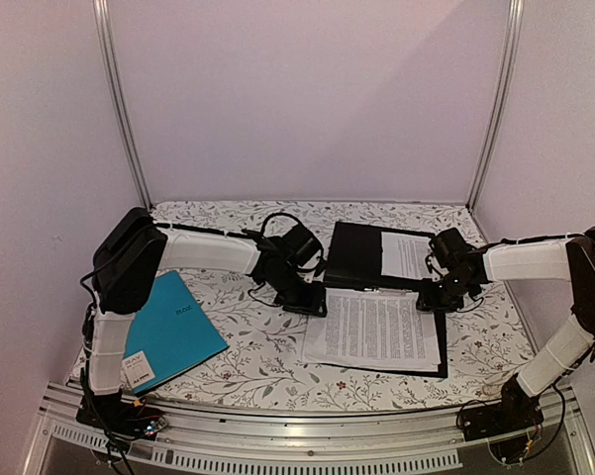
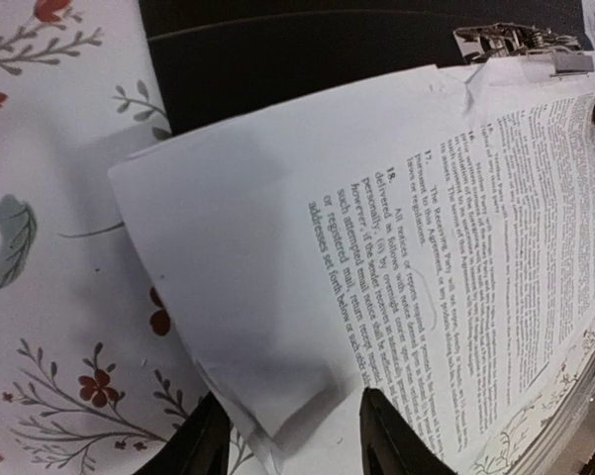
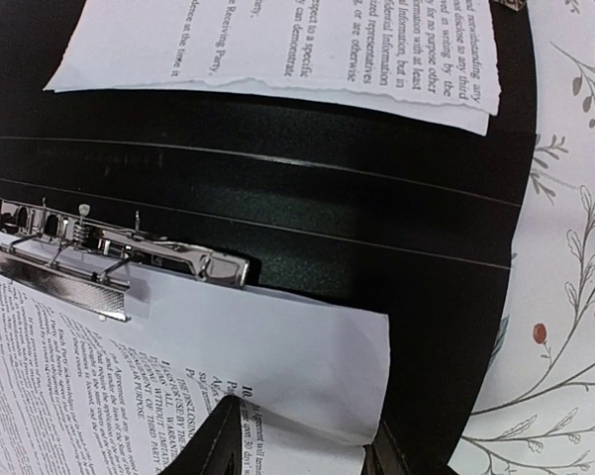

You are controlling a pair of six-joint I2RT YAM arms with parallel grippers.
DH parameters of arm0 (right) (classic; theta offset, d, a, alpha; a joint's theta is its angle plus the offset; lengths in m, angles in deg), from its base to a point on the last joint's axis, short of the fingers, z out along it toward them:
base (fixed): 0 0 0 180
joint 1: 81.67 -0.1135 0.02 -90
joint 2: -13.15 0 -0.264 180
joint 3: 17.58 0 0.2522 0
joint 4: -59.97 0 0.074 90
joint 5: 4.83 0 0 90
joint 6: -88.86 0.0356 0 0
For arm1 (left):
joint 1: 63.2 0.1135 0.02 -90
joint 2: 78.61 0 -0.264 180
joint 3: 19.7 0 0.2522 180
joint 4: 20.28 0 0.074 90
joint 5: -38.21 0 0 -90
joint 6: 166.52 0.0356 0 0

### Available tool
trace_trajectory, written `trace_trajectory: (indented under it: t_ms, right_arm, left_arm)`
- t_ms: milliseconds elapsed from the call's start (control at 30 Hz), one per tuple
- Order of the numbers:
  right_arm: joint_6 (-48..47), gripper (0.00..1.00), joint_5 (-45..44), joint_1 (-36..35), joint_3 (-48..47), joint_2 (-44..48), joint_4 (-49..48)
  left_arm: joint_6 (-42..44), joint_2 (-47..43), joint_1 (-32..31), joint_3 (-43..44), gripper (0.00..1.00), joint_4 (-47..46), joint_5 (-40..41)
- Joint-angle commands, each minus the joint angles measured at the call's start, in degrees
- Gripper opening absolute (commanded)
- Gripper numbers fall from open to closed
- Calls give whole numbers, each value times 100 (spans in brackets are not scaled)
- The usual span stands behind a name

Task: Put the files into the folder
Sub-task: Insert the file into the spring clip on the folder.

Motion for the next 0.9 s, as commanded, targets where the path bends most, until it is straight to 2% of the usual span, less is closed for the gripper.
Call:
trace_trajectory:
  t_ms: [0,233,400,533,867]
  right_arm:
    - [7,41,-55,30,-132,-10,149]
    - [16,46,-172,23,-110,176,268]
    - [28,55,-202,22,-120,316,376]
    - [44,61,-176,23,-124,442,495]
    - [87,64,-147,22,-102,421,554]
  left_arm:
    - [54,206,-63,-38,45,115,129]
    - [54,48,-48,-46,52,155,227]
    - [61,-140,-11,-145,58,178,361]
    - [24,-404,-14,-351,67,180,290]
    - [-257,-614,-222,-773,67,-68,-227]
